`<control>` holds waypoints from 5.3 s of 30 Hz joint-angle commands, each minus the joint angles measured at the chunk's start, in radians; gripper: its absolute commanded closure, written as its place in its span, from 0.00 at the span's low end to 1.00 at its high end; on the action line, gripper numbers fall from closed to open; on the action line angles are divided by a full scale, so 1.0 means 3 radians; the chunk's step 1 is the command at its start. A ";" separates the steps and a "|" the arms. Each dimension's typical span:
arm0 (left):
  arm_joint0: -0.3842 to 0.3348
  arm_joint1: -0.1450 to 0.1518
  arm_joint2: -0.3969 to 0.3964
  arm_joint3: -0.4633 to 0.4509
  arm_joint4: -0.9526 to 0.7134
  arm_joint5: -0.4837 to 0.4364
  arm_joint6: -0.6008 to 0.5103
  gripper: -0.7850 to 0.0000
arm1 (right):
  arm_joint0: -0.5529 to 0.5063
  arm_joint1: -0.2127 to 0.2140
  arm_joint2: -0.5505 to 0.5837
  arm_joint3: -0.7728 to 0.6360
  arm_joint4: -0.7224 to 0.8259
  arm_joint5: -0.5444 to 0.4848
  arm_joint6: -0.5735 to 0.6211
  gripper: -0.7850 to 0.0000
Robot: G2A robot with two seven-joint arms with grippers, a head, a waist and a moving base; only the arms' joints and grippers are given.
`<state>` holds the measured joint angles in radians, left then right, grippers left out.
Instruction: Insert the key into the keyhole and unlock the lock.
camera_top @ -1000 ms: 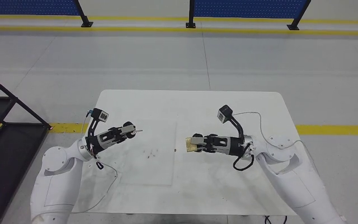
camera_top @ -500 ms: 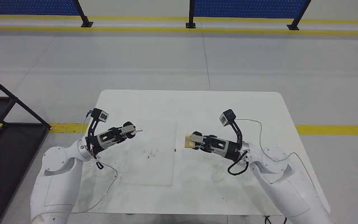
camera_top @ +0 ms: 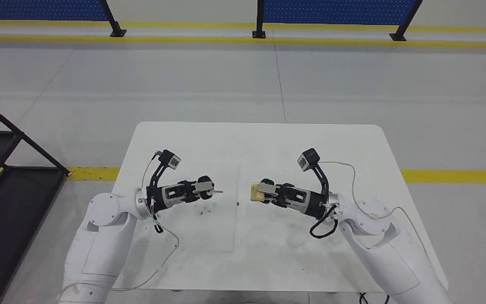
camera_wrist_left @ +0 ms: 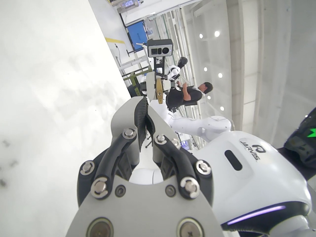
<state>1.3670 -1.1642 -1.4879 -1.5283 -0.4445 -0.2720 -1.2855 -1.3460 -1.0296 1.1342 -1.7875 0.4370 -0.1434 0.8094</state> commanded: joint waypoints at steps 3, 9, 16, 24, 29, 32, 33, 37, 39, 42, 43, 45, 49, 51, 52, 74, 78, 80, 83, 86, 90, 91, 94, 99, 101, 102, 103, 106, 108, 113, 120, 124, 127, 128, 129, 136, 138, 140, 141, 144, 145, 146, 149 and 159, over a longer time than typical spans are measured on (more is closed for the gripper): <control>-0.0117 -0.0014 0.0205 0.0080 0.0062 -0.0017 0.0028 1.00 | 0.0000 0.0000 0.0000 0.0000 0.0000 0.0000 0.0000 1.00; -0.0216 -0.0019 0.0345 0.0122 0.0147 -0.0090 0.0149 1.00 | 0.0000 0.0000 0.0000 0.0000 0.0000 0.0000 0.0000 1.00; -0.0262 -0.0022 0.0459 0.0183 0.0077 -0.0177 0.0203 1.00 | -0.0021 -0.0022 -0.0069 0.0009 -0.0178 0.0008 -0.0211 1.00; -0.0277 -0.0004 0.0494 0.0229 -0.0045 -0.0255 0.0108 1.00 | -0.0030 -0.0061 -0.0158 0.0084 -0.0017 -0.0014 -0.0282 1.00; -0.0285 0.0011 0.0483 0.0288 -0.0127 -0.0286 0.0057 1.00 | 0.0007 -0.0086 -0.0199 0.0166 0.0149 -0.0022 -0.0219 1.00; -0.0283 0.0018 0.0476 0.0293 -0.0170 -0.0302 0.0056 1.00 | 0.0036 -0.0095 -0.0213 0.0203 0.0145 -0.0006 -0.0214 1.00; -0.0282 0.0021 0.0473 0.0290 -0.0182 -0.0306 0.0058 1.00 | 0.0043 -0.0098 -0.0218 0.0203 0.0117 0.0001 -0.0224 1.00; -0.0268 0.0032 0.0472 0.0280 -0.0205 -0.0310 0.0061 1.00 | 0.0047 -0.0105 -0.0236 0.0184 -0.0050 0.0031 -0.0326 1.00; -0.0254 0.0037 0.0474 0.0274 -0.0215 -0.0308 0.0057 1.00 | 0.0042 -0.0109 -0.0240 0.0169 -0.0128 0.0025 -0.0384 1.00; -0.0239 0.0046 0.0476 0.0271 -0.0229 -0.0313 0.0045 1.00 | 0.0021 -0.0112 -0.0244 0.0131 -0.0241 0.0038 -0.0466 1.00; -0.0237 0.0048 0.0477 0.0274 -0.0234 -0.0313 0.0042 1.00 | 0.0013 -0.0113 -0.0245 0.0120 -0.0263 0.0042 -0.0486 1.00; -0.0238 0.0053 0.0481 0.0285 -0.0237 -0.0319 0.0042 1.00 | -0.0005 -0.0117 -0.0244 0.0105 -0.0278 0.0042 -0.0529 1.00; -0.0256 0.0059 0.0500 0.0310 -0.0244 -0.0320 0.0049 1.00 | -0.0022 -0.0122 -0.0244 0.0096 -0.0296 0.0060 -0.0581 1.00; -0.0268 0.0062 0.0508 0.0317 -0.0234 -0.0332 0.0063 1.00 | -0.0022 -0.0122 -0.0244 0.0096 -0.0296 0.0060 -0.0581 1.00; -0.0273 0.0064 0.0512 0.0319 -0.0225 -0.0340 0.0072 1.00 | -0.0022 -0.0122 -0.0244 0.0096 -0.0296 0.0060 -0.0581 1.00; -0.0363 0.0071 0.0686 0.0401 -0.0227 -0.0404 0.0215 1.00 | -0.0022 -0.0122 -0.0244 0.0096 -0.0296 0.0060 -0.0581 1.00; -0.0372 0.0074 0.0702 0.0413 -0.0233 -0.0417 0.0230 1.00 | -0.0022 -0.0122 -0.0244 0.0096 -0.0296 0.0060 -0.0581 1.00; -0.0375 0.0077 0.0707 0.0417 -0.0228 -0.0425 0.0243 1.00 | -0.0022 -0.0122 -0.0244 0.0096 -0.0296 0.0060 -0.0581 1.00; -0.0379 0.0080 0.0710 0.0429 -0.0228 -0.0438 0.0273 1.00 | -0.0022 -0.0122 -0.0244 0.0096 -0.0296 0.0060 -0.0581 1.00; -0.0386 0.0082 0.0720 0.0446 -0.0229 -0.0445 0.0288 1.00 | -0.0022 -0.0122 -0.0244 0.0096 -0.0296 0.0060 -0.0581 1.00; -0.0396 0.0084 0.0738 0.0454 -0.0238 -0.0451 0.0297 1.00 | -0.0022 -0.0122 -0.0244 0.0096 -0.0296 0.0060 -0.0581 1.00; -0.0400 0.0085 0.0744 0.0454 -0.0240 -0.0449 0.0294 1.00 | -0.0022 -0.0122 -0.0244 0.0096 -0.0296 0.0060 -0.0581 1.00; -0.0409 0.0086 0.0757 0.0456 -0.0251 -0.0446 0.0299 1.00 | -0.0022 -0.0122 -0.0244 0.0096 -0.0296 0.0060 -0.0581 1.00; -0.0419 0.0090 0.0774 0.0458 -0.0256 -0.0446 0.0303 1.00 | -0.0022 -0.0122 -0.0244 0.0096 -0.0296 0.0060 -0.0581 1.00; -0.0420 0.0092 0.0778 0.0460 -0.0259 -0.0450 0.0310 1.00 | -0.0022 -0.0122 -0.0244 0.0096 -0.0296 0.0060 -0.0581 1.00; -0.0420 0.0093 0.0780 0.0459 -0.0259 -0.0452 0.0314 1.00 | -0.0022 -0.0122 -0.0244 0.0096 -0.0296 0.0060 -0.0581 1.00; -0.0420 0.0094 0.0783 0.0459 -0.0259 -0.0453 0.0317 1.00 | -0.0022 -0.0122 -0.0244 0.0096 -0.0296 0.0060 -0.0581 1.00; -0.0425 0.0096 0.0792 0.0458 -0.0252 -0.0453 0.0328 1.00 | -0.0022 -0.0122 -0.0244 0.0096 -0.0296 0.0060 -0.0581 1.00; -0.0428 0.0097 0.0801 0.0457 -0.0259 -0.0461 0.0334 1.00 | -0.0022 -0.0122 -0.0244 0.0096 -0.0296 0.0060 -0.0581 1.00; -0.0442 0.0097 0.0828 0.0471 -0.0259 -0.0462 0.0344 1.00 | -0.0022 -0.0122 -0.0244 0.0096 -0.0296 0.0060 -0.0581 1.00; -0.0449 0.0102 0.0842 0.0475 -0.0259 -0.0480 0.0362 1.00 | -0.0022 -0.0122 -0.0244 0.0096 -0.0296 0.0060 -0.0581 1.00; -0.0446 0.0107 0.0841 0.0474 -0.0255 -0.0487 0.0382 1.00 | -0.0022 -0.0122 -0.0244 0.0096 -0.0296 0.0060 -0.0581 1.00; -0.0441 0.0111 0.0839 0.0470 -0.0246 -0.0493 0.0403 1.00 | -0.0022 -0.0122 -0.0244 0.0096 -0.0296 0.0060 -0.0581 1.00; -0.0441 0.0112 0.0839 0.0469 -0.0240 -0.0494 0.0407 1.00 | -0.0022 -0.0122 -0.0244 0.0096 -0.0296 0.0060 -0.0581 1.00; -0.0441 0.0113 0.0840 0.0470 -0.0240 -0.0495 0.0412 1.00 | -0.0022 -0.0122 -0.0244 0.0096 -0.0296 0.0060 -0.0581 1.00; -0.0458 0.0113 0.0873 0.0489 -0.0227 -0.0494 0.0440 1.00 | -0.0022 -0.0122 -0.0244 0.0096 -0.0296 0.0060 -0.0581 1.00; -0.0462 0.0113 0.0878 0.0490 -0.0232 -0.0501 0.0449 1.00 | -0.0022 -0.0122 -0.0244 0.0096 -0.0296 0.0060 -0.0581 1.00; -0.0469 0.0113 0.0882 0.0491 -0.0242 -0.0507 0.0454 1.00 | -0.0022 -0.0122 -0.0244 0.0096 -0.0296 0.0060 -0.0581 1.00; -0.0470 0.0113 0.0885 0.0489 -0.0248 -0.0508 0.0456 1.00 | -0.0022 -0.0122 -0.0244 0.0096 -0.0296 0.0060 -0.0581 1.00; -0.0474 0.0114 0.0891 0.0481 -0.0262 -0.0516 0.0457 1.00 | -0.0022 -0.0122 -0.0244 0.0096 -0.0296 0.0060 -0.0581 1.00; -0.0475 0.0115 0.0893 0.0481 -0.0262 -0.0516 0.0455 1.00 | -0.0022 -0.0122 -0.0244 0.0096 -0.0296 0.0060 -0.0581 1.00; -0.0477 0.0115 0.0895 0.0482 -0.0262 -0.0516 0.0452 1.00 | -0.0022 -0.0122 -0.0244 0.0096 -0.0296 0.0060 -0.0581 1.00; -0.0484 0.0115 0.0908 0.0497 -0.0254 -0.0517 0.0460 1.00 | -0.0022 -0.0122 -0.0244 0.0096 -0.0296 0.0060 -0.0581 1.00; -0.0474 0.0132 0.0869 0.0485 -0.0277 -0.0524 0.0456 1.00 | -0.0022 -0.0122 -0.0244 0.0096 -0.0296 0.0060 -0.0581 1.00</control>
<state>1.2208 -1.1267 -1.2201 -1.3792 -0.5266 -0.4288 -1.1459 -1.3527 -1.0661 1.0610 -1.7586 0.3483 -0.1252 0.6352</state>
